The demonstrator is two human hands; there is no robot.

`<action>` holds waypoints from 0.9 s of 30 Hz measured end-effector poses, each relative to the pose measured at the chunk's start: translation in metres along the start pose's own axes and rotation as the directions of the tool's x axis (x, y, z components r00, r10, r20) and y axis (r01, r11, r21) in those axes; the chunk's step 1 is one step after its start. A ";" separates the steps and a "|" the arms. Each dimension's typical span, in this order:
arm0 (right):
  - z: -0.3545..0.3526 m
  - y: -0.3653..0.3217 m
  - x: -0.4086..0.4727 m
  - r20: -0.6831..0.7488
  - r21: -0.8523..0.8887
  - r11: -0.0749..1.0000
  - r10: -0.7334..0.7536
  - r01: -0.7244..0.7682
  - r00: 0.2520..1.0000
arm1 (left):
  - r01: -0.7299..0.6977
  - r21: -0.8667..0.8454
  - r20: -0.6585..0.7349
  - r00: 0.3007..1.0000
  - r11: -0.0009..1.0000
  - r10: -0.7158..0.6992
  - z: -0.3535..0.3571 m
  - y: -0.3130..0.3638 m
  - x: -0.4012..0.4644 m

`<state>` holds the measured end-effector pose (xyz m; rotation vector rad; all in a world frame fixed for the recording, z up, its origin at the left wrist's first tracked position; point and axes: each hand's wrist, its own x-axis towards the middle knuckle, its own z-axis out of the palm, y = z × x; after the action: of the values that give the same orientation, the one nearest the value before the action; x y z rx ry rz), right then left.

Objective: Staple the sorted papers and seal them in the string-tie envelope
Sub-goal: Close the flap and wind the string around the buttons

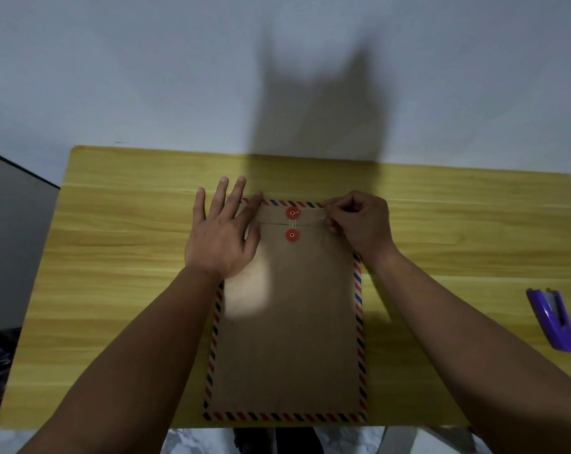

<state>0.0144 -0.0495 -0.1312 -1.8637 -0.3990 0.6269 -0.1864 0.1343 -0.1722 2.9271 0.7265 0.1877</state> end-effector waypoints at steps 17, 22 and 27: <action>0.014 0.008 -0.034 0.470 -0.545 0.404 -0.579 0.735 0.666 | -0.001 -0.012 0.011 1.000 1.000 0.001 0.001 -0.002 0.000; 0.016 0.012 -0.053 0.425 -0.565 0.435 -0.575 0.702 0.699 | -0.008 -0.011 0.007 1.000 1.000 0.008 0.003 -0.003 0.000; 0.031 0.015 -0.067 0.441 -0.562 0.477 -0.518 0.676 0.733 | -0.010 -0.016 0.006 1.000 1.000 0.010 0.002 -0.003 0.000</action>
<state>-0.0578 -0.0683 -0.1380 -2.1389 -1.5654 0.1551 -0.1878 0.1370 -0.1750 2.9154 0.7067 0.1848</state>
